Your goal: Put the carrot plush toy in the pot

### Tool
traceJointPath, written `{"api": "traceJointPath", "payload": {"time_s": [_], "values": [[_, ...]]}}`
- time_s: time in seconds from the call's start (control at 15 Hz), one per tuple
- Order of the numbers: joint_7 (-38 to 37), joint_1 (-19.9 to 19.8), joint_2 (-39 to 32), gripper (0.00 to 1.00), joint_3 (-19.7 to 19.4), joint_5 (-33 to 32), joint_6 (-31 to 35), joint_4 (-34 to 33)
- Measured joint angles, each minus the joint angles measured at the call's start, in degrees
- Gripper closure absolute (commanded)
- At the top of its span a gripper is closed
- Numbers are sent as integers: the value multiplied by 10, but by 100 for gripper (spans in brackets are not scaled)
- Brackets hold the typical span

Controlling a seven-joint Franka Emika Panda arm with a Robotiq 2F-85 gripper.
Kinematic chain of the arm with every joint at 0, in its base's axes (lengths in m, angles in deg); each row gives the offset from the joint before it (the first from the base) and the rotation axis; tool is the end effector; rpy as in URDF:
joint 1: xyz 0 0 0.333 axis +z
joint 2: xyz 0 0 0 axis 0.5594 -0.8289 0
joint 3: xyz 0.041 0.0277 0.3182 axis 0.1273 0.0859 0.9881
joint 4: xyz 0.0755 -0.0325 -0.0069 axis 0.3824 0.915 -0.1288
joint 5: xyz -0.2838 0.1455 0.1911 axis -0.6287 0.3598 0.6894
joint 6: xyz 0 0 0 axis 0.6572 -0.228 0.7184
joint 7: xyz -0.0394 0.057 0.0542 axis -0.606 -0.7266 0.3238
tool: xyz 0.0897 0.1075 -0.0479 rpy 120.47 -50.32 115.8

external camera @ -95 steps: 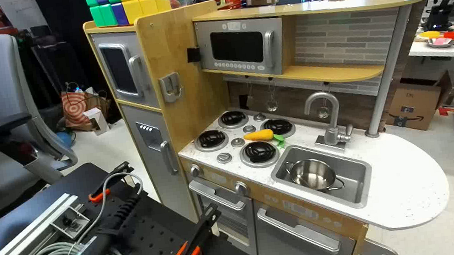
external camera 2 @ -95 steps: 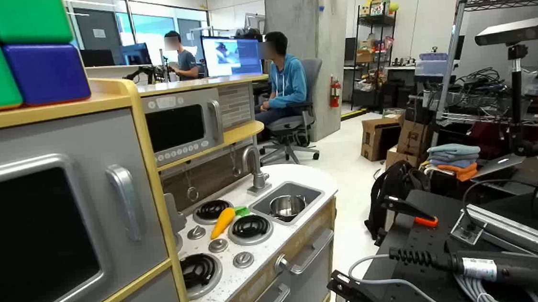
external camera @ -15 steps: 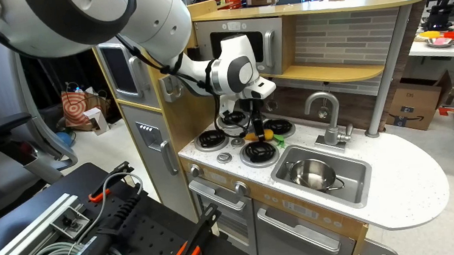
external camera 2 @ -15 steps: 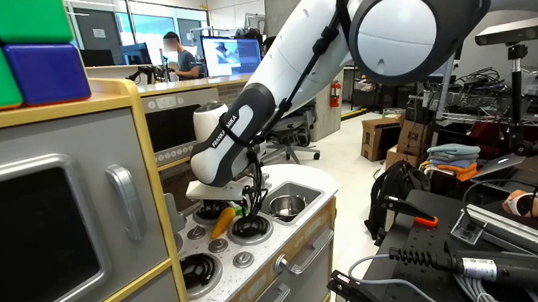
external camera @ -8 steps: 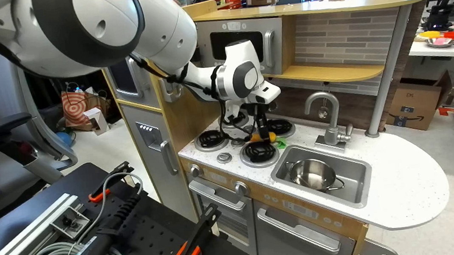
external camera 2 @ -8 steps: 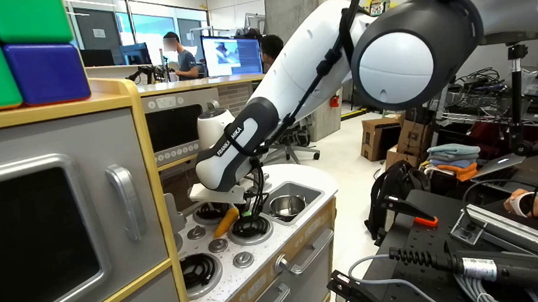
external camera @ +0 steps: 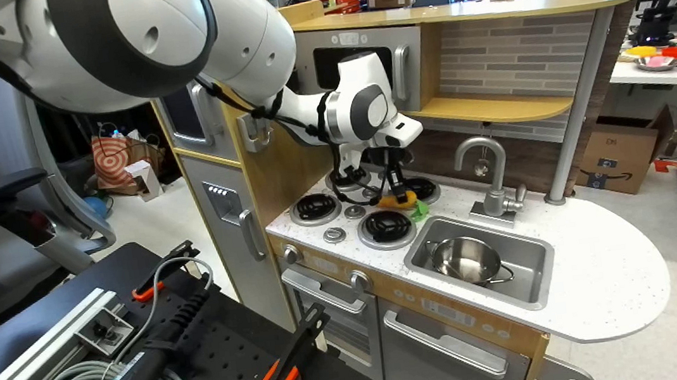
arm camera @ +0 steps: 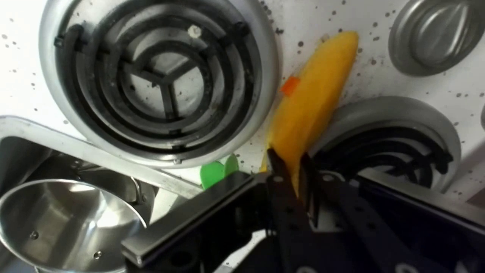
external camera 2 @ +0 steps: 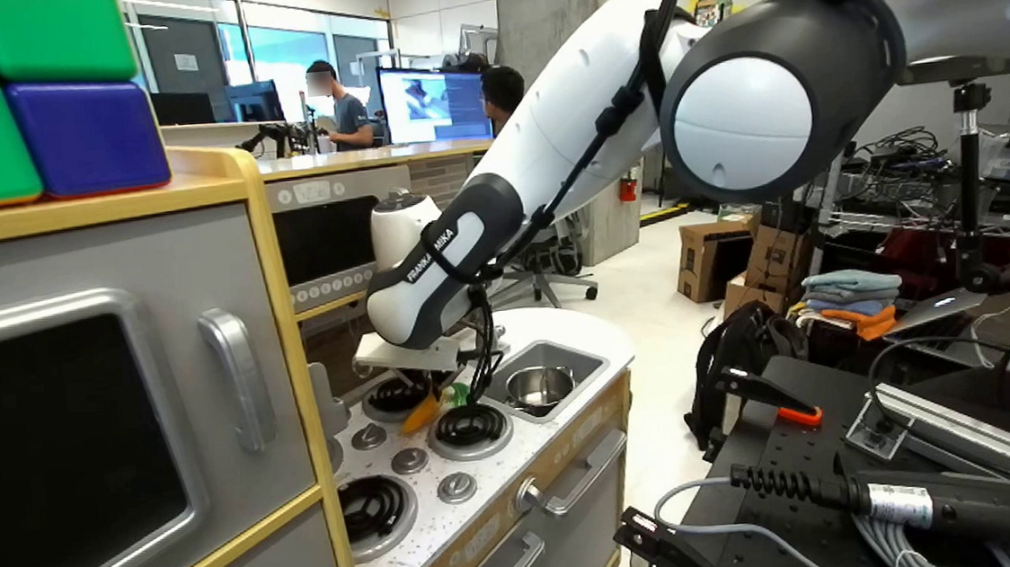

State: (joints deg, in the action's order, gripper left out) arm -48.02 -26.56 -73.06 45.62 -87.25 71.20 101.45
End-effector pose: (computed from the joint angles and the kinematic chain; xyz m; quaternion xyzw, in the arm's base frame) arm 0.7664 0.0091 -0.0118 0.8798 -0.4588 0.1179 0.0396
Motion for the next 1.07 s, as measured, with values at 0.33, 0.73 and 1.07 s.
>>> {"api": "traceJointPath", "payload": {"time_s": [0.33, 0.73, 1.07], "values": [[12, -35, 53, 97, -1, 3, 61, 87], [12, -104, 123, 97, -1, 11, 75, 204], [19, -124, 148, 64, 0, 40, 75, 254]]}}
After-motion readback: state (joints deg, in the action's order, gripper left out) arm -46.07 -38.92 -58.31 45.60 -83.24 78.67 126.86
